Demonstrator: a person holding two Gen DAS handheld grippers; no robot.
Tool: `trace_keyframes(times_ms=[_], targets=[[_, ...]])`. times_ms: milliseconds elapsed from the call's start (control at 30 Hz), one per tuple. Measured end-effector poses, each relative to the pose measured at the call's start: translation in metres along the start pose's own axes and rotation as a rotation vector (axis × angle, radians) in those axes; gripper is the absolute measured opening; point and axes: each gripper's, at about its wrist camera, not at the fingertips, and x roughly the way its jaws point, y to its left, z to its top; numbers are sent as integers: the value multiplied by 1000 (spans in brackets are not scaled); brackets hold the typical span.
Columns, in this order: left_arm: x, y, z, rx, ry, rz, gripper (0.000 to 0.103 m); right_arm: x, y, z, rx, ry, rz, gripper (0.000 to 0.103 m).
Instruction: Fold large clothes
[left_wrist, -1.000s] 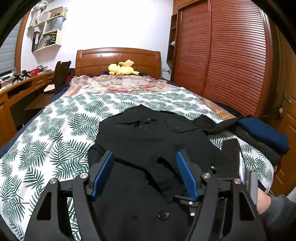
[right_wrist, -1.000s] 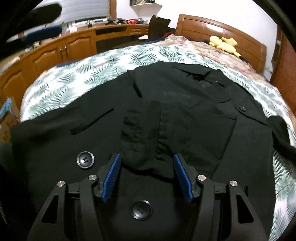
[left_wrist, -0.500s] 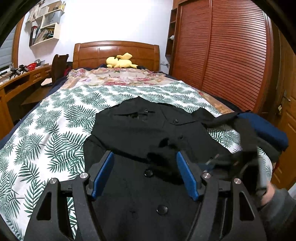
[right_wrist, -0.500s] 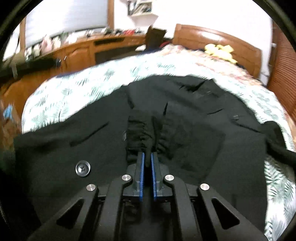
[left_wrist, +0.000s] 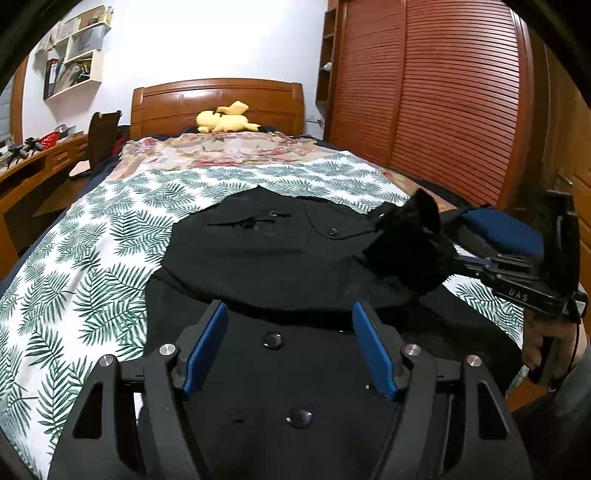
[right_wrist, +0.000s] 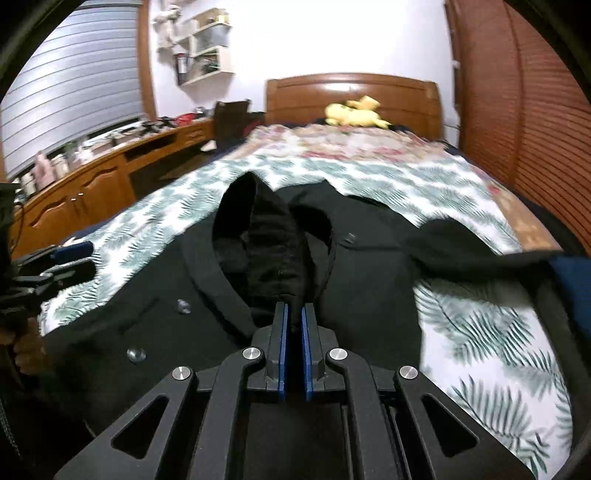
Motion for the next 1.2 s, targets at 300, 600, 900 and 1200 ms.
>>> trace_keyframes(times_ms=[300,600,900,1200], targets=[[5,-25,-4,49,13,-30,71,-37,21,-10,-76,-35,-86,15],[10,-41,-9,74,31,-41,71,-14,9,-26,-38,14,-117,35],[9,-60,-17,106,38,-59,71,20,-8,-33,48,145,-157,37],[-11,-72,-19,113,7,-81,71,36,16,-34,14,219,-128,19]])
